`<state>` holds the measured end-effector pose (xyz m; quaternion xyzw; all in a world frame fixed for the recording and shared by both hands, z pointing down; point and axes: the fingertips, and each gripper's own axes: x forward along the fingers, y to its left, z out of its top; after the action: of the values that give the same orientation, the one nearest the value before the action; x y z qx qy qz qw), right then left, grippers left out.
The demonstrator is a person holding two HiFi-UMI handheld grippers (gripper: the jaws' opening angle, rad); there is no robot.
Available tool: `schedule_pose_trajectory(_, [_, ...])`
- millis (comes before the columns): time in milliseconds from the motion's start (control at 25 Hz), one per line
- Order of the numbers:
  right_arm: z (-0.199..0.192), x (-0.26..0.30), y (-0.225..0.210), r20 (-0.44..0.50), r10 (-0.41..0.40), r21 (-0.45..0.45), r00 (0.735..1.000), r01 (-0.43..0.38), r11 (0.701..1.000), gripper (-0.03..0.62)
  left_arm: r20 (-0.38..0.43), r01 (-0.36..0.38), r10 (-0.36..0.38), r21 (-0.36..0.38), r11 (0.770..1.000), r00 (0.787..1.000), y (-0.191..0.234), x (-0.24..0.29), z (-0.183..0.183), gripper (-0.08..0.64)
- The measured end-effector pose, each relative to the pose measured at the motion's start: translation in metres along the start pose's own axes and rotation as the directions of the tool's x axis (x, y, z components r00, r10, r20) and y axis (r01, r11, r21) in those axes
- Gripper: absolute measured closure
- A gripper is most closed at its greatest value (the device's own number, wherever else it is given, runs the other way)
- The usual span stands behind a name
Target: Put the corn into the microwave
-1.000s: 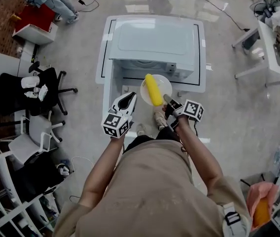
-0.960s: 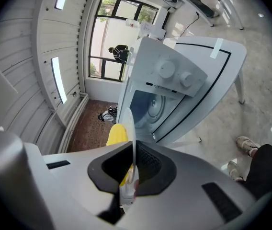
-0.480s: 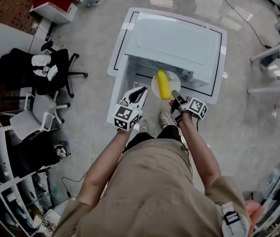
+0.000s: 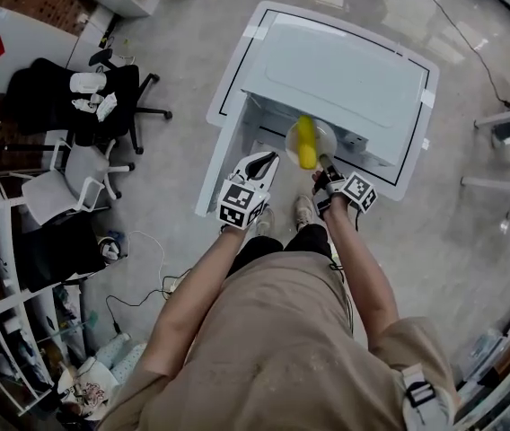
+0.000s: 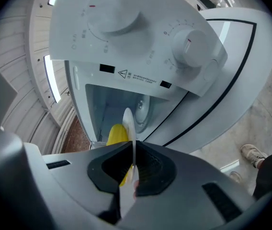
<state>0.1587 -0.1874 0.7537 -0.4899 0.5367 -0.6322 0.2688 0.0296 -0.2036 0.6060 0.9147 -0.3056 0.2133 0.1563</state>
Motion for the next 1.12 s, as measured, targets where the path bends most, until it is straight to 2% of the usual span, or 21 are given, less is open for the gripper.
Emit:
schedule_pose_trajectory(280, [0.007, 0.030, -0.018, 0.010, -0.002, 0.023, 1.000, 0.002, 1.000, 0.575, 0.002, -0.052, 0.052, -0.027, 0.998, 0.999, 0.008, 0.005, 0.000, 0.554])
schedule_pose_trajectory(560, [0.017, 0.051, -0.032, 0.062, -0.001, 0.062, 0.998, -0.003, 0.998, 0.575, 0.004, -0.092, 0.093, -0.054, 0.994, 0.996, 0.017, 0.003, 0.000, 0.554])
schedule_pose_trajectory(920, [0.027, 0.067, -0.047, 0.118, -0.015, 0.131, 0.993, -0.001, 0.991, 0.575, -0.012, -0.113, 0.113, -0.066, 0.991, 0.994, 0.025, -0.003, -0.006, 0.554])
schedule_pose_trajectory(1120, [0.032, 0.079, -0.044, 0.131, -0.021, 0.138, 0.991, 0.003, 0.990, 0.575, -0.017, -0.115, 0.114, -0.071, 0.991, 0.993, 0.027, -0.002, -0.009, 0.554])
